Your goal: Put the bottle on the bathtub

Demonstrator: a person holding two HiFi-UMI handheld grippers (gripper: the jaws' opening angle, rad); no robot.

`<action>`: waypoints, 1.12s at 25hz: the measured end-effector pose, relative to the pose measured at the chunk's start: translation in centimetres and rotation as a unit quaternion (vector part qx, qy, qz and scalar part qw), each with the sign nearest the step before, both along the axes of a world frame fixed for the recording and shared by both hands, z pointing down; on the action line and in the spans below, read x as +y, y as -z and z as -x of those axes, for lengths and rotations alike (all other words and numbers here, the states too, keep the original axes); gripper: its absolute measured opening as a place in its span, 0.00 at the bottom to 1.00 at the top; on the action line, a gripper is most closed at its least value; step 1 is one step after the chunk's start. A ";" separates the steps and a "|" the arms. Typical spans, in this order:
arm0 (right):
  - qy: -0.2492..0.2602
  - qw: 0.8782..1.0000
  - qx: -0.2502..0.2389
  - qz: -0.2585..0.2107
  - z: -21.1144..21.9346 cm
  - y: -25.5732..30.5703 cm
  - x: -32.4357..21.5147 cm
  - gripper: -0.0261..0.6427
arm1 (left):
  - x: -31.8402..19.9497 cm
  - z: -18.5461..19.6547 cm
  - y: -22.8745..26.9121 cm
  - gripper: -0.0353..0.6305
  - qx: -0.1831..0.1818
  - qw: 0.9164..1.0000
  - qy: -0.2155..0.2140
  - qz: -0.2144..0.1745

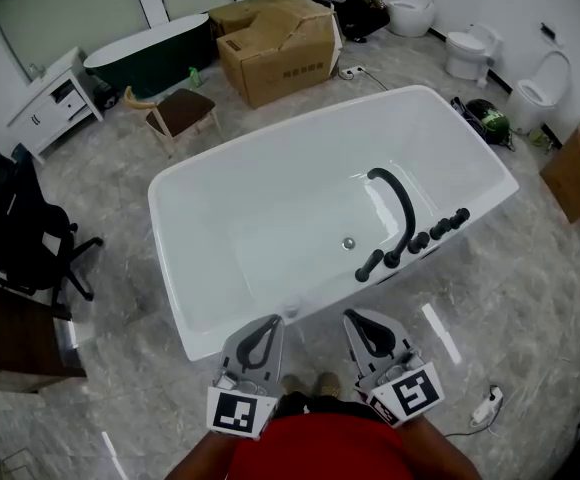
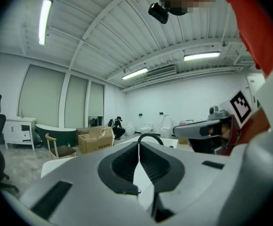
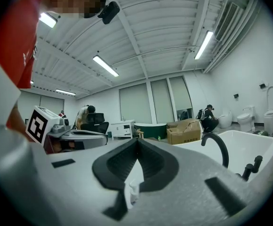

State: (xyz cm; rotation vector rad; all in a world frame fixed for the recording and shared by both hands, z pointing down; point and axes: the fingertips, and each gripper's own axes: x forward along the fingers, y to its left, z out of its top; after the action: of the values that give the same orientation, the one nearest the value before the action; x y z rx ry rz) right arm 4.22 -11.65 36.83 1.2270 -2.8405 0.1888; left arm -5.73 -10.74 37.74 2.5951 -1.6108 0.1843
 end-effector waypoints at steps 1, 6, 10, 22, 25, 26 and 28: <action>0.000 1.000 -0.001 -0.001 0.0 0.1 0.0 0.05 | 0.1 0.0 0.3 0.07 0.002 1.000 -0.001 -0.001; -0.002 1.000 0.001 -0.017 0.1 1.0 -0.1 0.05 | 0.5 0.0 0.7 0.07 0.005 1.000 -0.009 -0.001; -0.005 1.000 0.002 -0.022 0.3 1.2 -0.4 0.05 | 0.1 0.0 0.7 0.07 0.005 1.000 -0.014 -0.002; -0.013 1.000 0.008 -0.014 0.6 0.5 0.1 0.05 | -0.3 0.5 0.1 0.07 0.006 1.000 -0.023 0.000; -0.015 1.000 0.010 -0.013 0.6 0.5 0.5 0.05 | 0.2 0.6 0.0 0.07 0.009 1.000 -0.024 0.005; -0.015 1.000 0.011 -0.013 0.7 0.5 0.6 0.05 | 0.3 0.8 0.0 0.07 0.010 1.000 -0.023 0.006; -0.016 1.000 0.013 -0.014 0.9 0.5 0.9 0.05 | 0.6 1.1 -0.2 0.07 0.012 1.000 -0.021 0.007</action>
State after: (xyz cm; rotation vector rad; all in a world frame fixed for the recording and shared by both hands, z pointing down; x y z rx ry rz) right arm 3.37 -10.77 36.34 1.2705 -2.8130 0.1348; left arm -6.83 -10.16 37.92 2.6116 -1.5421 0.1653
